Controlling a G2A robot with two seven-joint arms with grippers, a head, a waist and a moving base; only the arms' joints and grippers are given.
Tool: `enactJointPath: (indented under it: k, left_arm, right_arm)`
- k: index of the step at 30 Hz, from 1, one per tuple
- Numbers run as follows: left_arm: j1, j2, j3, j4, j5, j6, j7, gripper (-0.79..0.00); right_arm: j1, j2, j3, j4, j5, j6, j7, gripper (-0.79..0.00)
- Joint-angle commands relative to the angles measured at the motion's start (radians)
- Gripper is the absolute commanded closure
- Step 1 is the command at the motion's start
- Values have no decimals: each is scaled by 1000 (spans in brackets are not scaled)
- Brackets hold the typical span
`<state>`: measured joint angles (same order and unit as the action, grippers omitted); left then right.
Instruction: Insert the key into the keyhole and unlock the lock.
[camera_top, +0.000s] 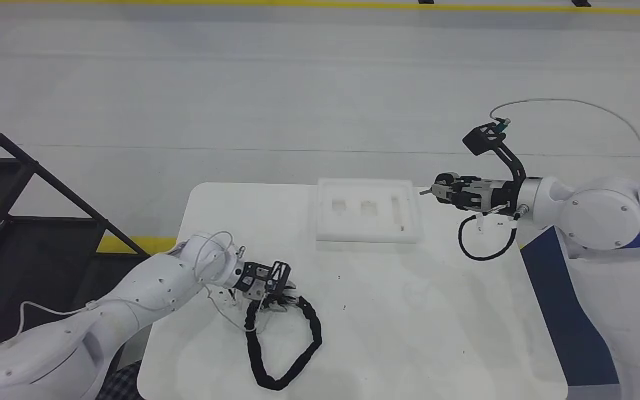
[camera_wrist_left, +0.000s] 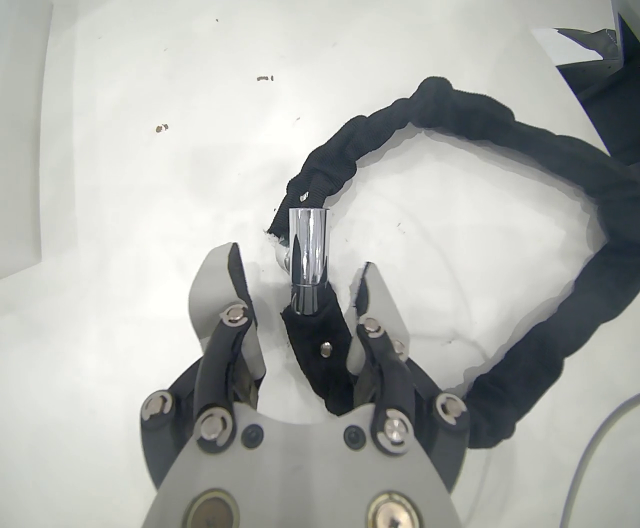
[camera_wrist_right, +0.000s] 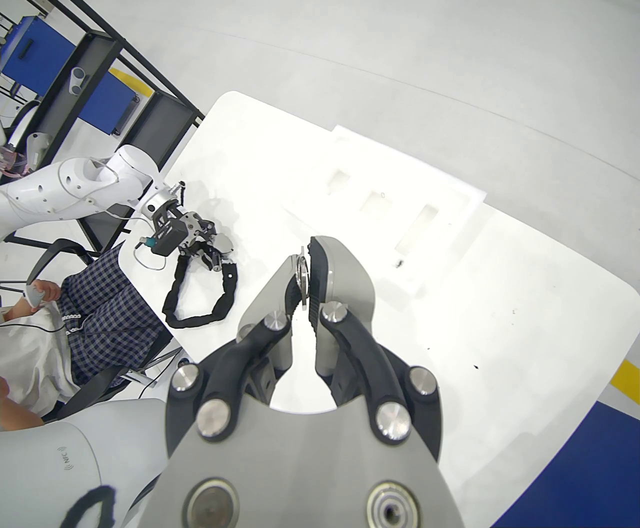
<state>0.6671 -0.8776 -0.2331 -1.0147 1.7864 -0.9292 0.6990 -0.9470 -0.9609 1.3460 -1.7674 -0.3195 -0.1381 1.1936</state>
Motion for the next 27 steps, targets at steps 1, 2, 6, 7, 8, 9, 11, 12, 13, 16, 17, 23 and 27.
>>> enactJointPath:
  k: [1,2,6,7,8,9,11,12,13,16,17,23,27]
  left_arm:
    - [-2,-2,-3,1,6,1,1,0]
    - [-3,-3,-5,1,8,-1,3,0]
    - [-8,1,-12,-15,17,-19,25,0]
    - [-10,3,-13,-20,20,-25,37,0]
    - [-12,6,-17,-28,22,-30,50,0]
    - [-14,9,-20,-36,22,-37,63,0]
    - [-20,18,-37,-50,-1,-51,101,0]
    - [-22,24,-48,-57,-11,-54,111,0]
    - [-24,30,-61,-66,-25,-51,116,0]
    - [-11,49,-112,-80,-116,-40,101,0]
    - [2,53,-131,-94,-166,-35,83,0]
    - [69,83,-221,-243,-383,-12,-44,0]
    - [97,102,-281,-356,-475,14,-119,0]
  right_arm:
    - [0,0,0,0,0,0,0,0]
    - [0,0,0,0,0,0,0,0]
    - [0,0,0,0,0,0,0,0]
    - [0,0,0,0,0,0,0,0]
    - [0,0,0,0,0,0,0,0]
    - [0,0,0,0,0,0,0,0]
    - [0,0,0,0,0,0,0,0]
    - [0,0,0,0,0,0,0,0]
    - [0,0,0,0,0,0,0,0]
    - [0,0,0,0,0,0,0,0]
    - [0,0,0,0,0,0,0,0]
    - [-17,1,3,-9,27,7,-12,0]
    - [-18,5,17,-53,116,57,53,0]
